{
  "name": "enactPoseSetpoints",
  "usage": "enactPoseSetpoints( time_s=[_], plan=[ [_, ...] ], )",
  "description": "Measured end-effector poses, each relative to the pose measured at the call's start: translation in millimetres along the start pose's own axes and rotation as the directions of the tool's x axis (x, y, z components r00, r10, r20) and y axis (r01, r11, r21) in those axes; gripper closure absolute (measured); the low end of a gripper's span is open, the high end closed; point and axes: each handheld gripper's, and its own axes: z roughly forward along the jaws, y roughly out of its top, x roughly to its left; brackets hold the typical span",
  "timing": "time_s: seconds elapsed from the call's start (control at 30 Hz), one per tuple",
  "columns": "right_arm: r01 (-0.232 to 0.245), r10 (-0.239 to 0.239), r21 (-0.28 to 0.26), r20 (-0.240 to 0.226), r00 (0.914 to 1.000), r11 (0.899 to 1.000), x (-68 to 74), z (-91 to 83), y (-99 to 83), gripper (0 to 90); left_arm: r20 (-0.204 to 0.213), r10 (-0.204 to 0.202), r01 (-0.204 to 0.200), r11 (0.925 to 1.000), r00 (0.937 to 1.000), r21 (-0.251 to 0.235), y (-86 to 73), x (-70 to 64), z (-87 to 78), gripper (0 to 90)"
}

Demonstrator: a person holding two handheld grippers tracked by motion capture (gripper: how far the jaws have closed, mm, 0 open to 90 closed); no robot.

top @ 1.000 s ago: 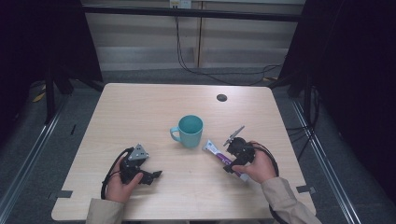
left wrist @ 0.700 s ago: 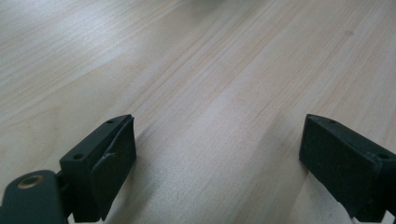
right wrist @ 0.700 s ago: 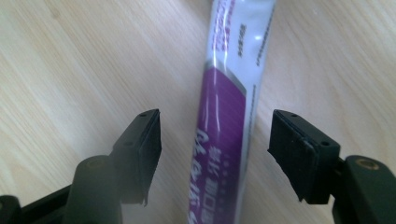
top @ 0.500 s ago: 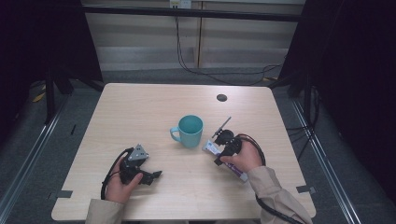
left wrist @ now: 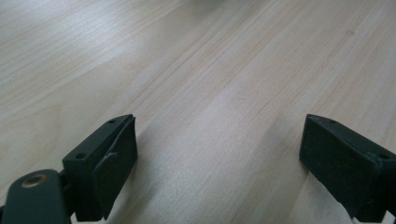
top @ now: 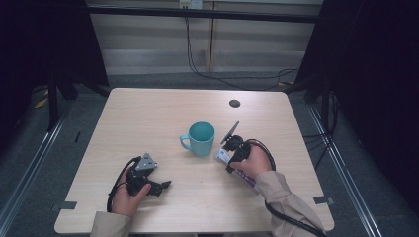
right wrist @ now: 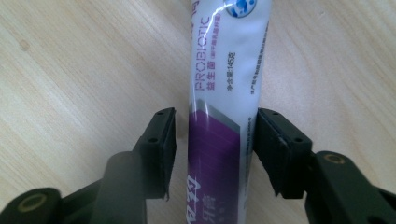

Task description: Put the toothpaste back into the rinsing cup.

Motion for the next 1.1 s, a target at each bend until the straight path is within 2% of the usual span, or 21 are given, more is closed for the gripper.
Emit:
enactPoseSetpoints(
  time_s=[0.07,0.13,0.4,0.47,0.57,0.67,0.7,0.73,0.8,0.83,0.87,0.93,1.1],
  plan=[
    [0.017,-0.017,0.004,0.011,0.9998,1.000,0.0,0.5,1.6,50.0,0.002,0.000,0.000,1.0000,1.0000,0.002,0.0,0.0,-0.2,11.0],
    [0.003,-0.003,0.021,0.014,0.9999,1.000,1.1,0.1,3.1,50.3,0.000,-0.001,0.001,1.0000,1.0000,0.001,0.0,-0.1,-0.1,11.0],
    [-0.001,0.001,0.024,0.025,0.9997,1.000,0.9,3.5,2.3,54.7,0.003,-0.002,0.002,1.0000,1.0000,-0.001,-0.1,0.1,0.0,10.9],
    [0.003,-0.003,0.026,0.029,0.9996,1.000,0.5,4.0,2.5,55.5,0.003,-0.002,0.002,1.0000,1.0000,-0.001,-0.1,0.1,0.1,10.9],
    [0.032,-0.034,0.033,0.051,0.9981,0.999,0.5,4.3,3.2,58.9,0.002,-0.001,0.001,1.0000,1.0000,0.000,-0.1,0.1,0.0,11.0],
    [0.024,-0.025,0.025,0.051,0.9984,0.999,1.2,4.5,2.6,60.9,0.003,-0.001,0.001,1.0000,1.0000,-0.001,-0.1,0.1,0.1,10.9],
    [0.038,-0.039,0.022,0.051,0.9979,0.999,1.7,3.7,1.5,68.8,0.003,-0.001,0.001,1.0000,1.0000,-0.001,-0.1,0.1,0.0,10.9],
    [0.034,-0.034,0.016,0.062,0.9975,0.999,2.1,2.7,0.4,72.6,0.003,-0.001,0.001,1.0000,1.0000,0.000,-0.1,0.2,0.0,10.9],
    [0.044,-0.045,0.006,0.062,0.9971,0.999,1.5,1.3,-1.4,74.5,0.004,-0.001,0.001,1.0000,1.0000,-0.002,-0.1,0.2,0.1,10.9],
    [0.019,-0.019,-0.002,0.048,0.9987,1.000,1.5,0.8,-2.4,75.1,0.004,-0.001,0.001,1.0000,1.0000,-0.002,-0.1,0.2,0.1,10.9],
    [0.027,-0.027,-0.013,0.043,0.9987,1.000,-0.6,0.6,-3.6,75.7,0.003,-0.001,0.001,1.0000,1.0000,-0.001,-0.1,0.1,0.0,11.0],
    [0.001,-0.001,-0.023,0.020,0.9998,1.000,-1.6,-1.3,-5.6,76.0,0.004,-0.001,0.001,1.0000,1.0000,-0.002,-0.1,0.2,0.1,10.9],
    [-0.007,0.004,-0.135,-0.022,0.9997,0.991,-4.8,-15.4,-13.0,76.1,0.004,0.000,0.000,1.0000,1.0000,-0.001,0.0,0.3,0.0,10.9]
  ],
)
